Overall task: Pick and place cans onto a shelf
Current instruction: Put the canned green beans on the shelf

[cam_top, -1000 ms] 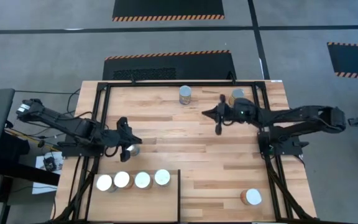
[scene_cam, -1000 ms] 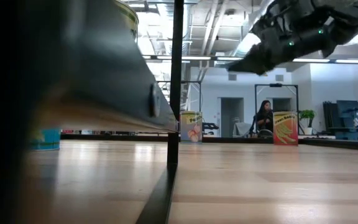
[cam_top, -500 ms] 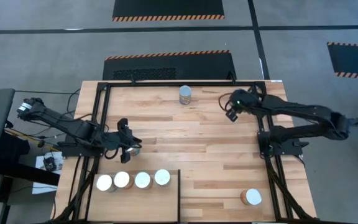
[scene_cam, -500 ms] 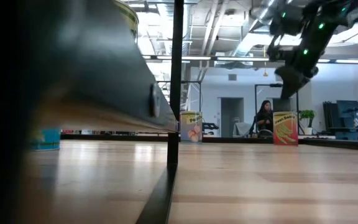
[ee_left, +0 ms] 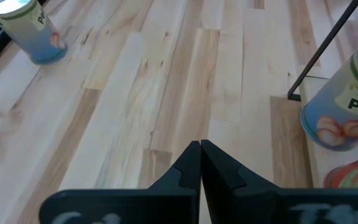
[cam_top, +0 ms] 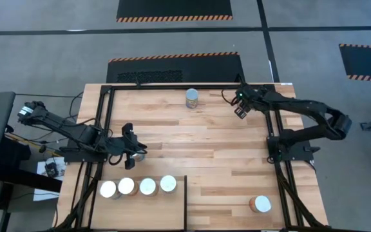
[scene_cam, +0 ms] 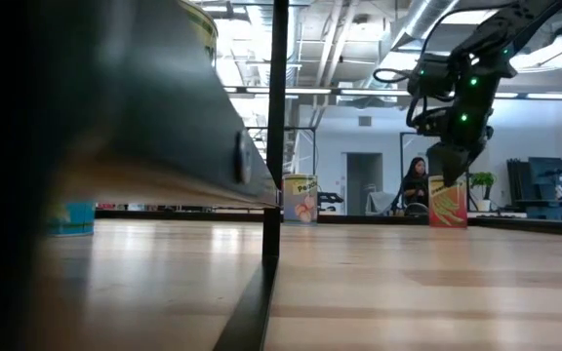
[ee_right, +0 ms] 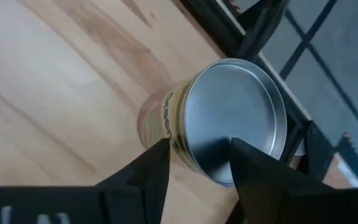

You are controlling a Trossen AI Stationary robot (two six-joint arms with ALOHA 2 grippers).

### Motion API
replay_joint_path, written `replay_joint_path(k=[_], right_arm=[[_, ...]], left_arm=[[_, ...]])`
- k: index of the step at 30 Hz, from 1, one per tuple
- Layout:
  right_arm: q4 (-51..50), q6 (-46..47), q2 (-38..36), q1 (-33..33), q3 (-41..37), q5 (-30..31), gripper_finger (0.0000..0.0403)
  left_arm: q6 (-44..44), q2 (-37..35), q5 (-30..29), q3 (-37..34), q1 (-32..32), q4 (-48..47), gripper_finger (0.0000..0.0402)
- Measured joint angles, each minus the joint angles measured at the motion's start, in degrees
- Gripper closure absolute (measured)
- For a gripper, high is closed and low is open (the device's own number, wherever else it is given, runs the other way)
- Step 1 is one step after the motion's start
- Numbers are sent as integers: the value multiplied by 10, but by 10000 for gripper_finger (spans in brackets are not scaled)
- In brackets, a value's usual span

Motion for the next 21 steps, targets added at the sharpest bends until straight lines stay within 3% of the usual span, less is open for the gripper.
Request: replay_joint_path(k=[4,11,16,21], right_arm=[[4,-28,18,-6,2,8,255],[-16,-45,17,7,23,-31,388],[-74,-14,2,62,74,-87,389],[-74,36,-4,164,124,-111,398]], left_arm=[[0,0,0,0,0,0,401],[0,0,0,0,0,0,401],[0,0,2,0,0,0,401],[2,0,4,0,0,0,401]])
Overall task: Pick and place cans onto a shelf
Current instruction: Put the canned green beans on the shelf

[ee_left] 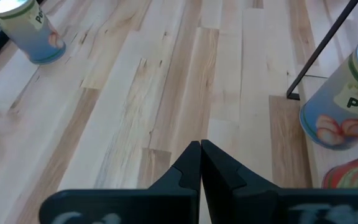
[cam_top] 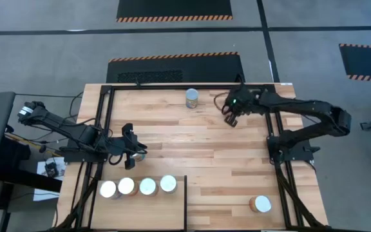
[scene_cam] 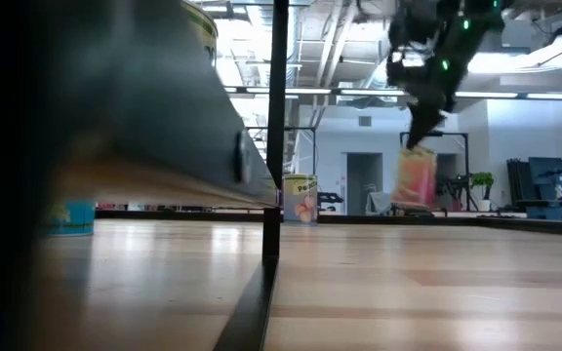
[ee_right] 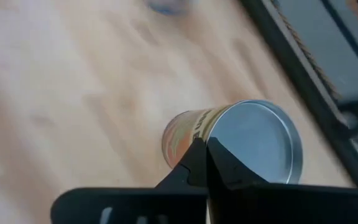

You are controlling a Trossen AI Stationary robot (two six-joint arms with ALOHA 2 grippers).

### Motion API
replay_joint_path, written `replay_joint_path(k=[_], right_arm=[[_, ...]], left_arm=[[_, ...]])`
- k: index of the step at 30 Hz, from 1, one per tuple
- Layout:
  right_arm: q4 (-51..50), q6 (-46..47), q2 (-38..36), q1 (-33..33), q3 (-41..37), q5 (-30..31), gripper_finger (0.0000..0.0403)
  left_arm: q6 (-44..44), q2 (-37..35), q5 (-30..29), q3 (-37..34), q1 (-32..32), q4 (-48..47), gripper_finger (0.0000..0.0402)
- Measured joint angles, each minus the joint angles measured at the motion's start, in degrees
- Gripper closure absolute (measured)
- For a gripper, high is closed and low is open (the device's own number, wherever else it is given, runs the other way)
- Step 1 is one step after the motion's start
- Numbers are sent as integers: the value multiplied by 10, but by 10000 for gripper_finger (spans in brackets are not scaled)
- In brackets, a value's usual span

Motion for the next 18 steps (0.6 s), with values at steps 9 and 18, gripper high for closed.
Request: replay_joint_path(k=[9,18], right_arm=[[199,48,94,228,51,-19,399],[218,-20,316,297,245,-30,400]], left_arm=[[4,0,0,0,0,0,401],[4,0,-1,0,0,2,401]])
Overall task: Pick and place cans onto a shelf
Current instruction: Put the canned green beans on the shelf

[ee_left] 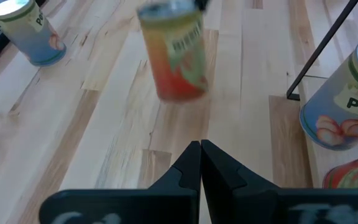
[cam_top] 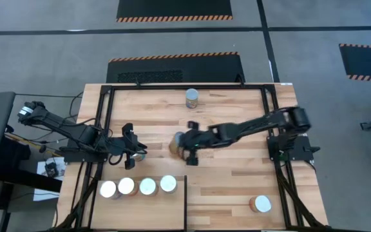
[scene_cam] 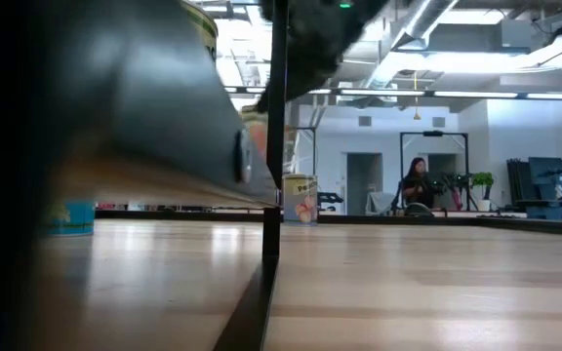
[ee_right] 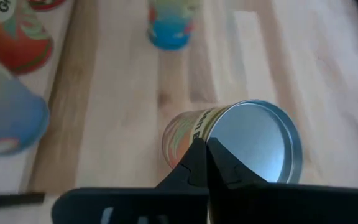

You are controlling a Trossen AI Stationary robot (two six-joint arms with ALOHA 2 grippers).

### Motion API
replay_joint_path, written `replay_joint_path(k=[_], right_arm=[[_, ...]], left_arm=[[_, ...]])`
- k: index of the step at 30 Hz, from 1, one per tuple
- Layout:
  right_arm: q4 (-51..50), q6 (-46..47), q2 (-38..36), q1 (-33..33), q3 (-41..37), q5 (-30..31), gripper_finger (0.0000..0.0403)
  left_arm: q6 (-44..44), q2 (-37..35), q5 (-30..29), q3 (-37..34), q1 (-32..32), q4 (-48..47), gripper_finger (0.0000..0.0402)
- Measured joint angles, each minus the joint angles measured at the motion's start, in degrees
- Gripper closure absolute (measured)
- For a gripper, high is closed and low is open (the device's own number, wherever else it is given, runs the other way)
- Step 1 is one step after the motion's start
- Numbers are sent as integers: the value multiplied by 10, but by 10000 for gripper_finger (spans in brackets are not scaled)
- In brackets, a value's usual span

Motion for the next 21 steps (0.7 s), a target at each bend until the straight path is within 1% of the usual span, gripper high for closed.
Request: replay_joint_path(k=[2,5,10,15,21], right_arm=[[-17,-16,44,0,51,-13,400],[-57,-36,98,0,124,-16,398],[-109,-51,162,-4,215,-17,400],[-137,-60,203,-9,260,-31,393],[-140,-63,212,-5,273,-33,374]], left_arm=[[0,0,0,0,0,0,401],[0,0,0,0,0,0,401],[3,0,1,0,0,0,401],[5,0,1,0,0,0,401],[5,0,2,0,0,4,401]])
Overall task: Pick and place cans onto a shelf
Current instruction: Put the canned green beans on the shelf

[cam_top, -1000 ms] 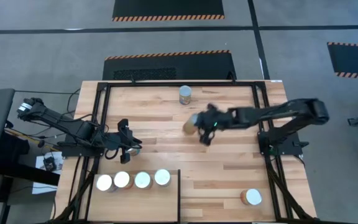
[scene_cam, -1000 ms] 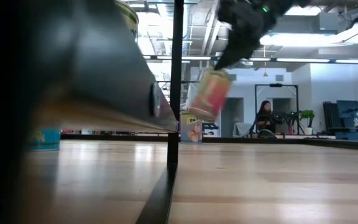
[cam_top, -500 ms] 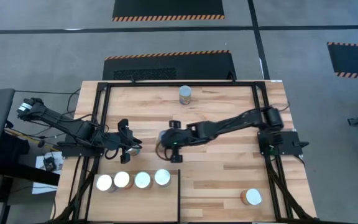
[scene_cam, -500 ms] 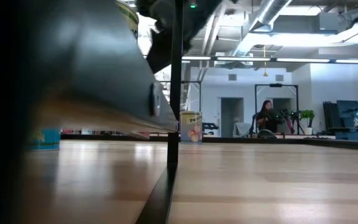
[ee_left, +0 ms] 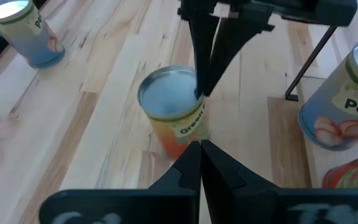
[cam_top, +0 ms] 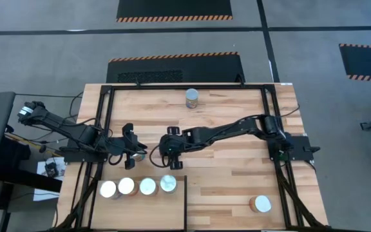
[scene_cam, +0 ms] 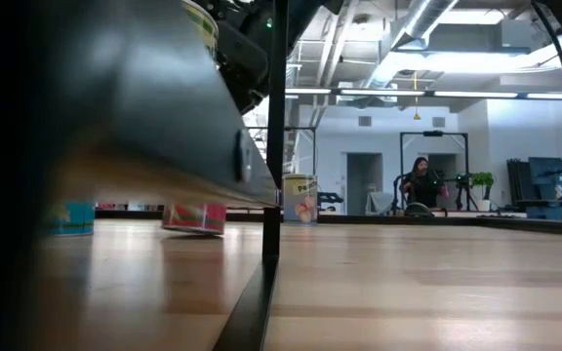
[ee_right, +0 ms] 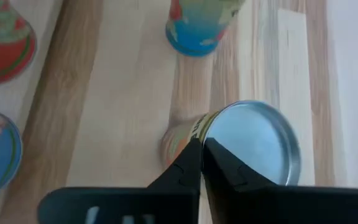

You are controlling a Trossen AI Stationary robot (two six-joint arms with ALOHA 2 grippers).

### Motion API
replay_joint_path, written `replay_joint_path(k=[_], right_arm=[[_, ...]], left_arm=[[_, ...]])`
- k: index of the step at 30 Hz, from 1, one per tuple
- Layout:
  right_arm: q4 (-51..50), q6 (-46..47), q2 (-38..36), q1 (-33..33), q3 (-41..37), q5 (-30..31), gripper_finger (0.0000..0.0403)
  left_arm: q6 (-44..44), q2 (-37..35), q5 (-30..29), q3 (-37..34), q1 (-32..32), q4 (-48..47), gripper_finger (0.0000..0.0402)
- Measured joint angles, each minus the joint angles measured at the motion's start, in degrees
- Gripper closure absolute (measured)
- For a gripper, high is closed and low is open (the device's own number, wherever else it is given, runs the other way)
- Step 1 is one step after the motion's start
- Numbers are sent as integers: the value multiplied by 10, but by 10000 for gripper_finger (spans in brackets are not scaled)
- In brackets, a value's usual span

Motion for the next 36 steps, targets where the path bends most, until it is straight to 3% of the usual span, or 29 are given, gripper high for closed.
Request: replay_joint_path(k=[11,14,17,21,29,36], right_arm=[[20,-18,-8,21,0,4,287],[0,-33,-40,36,0,15,298],[-25,-73,-81,60,-5,40,341],[15,-92,-146,72,-98,25,392],[285,-59,-311,56,-394,33,397],[372,-49,-439,51,-511,97,391]], left_arm=[[11,1,7,0,0,38,401],[25,14,26,0,0,69,401],[42,46,48,0,0,118,401],[69,97,66,1,0,175,401],[72,191,48,50,14,185,399],[81,261,47,97,36,138,358]])
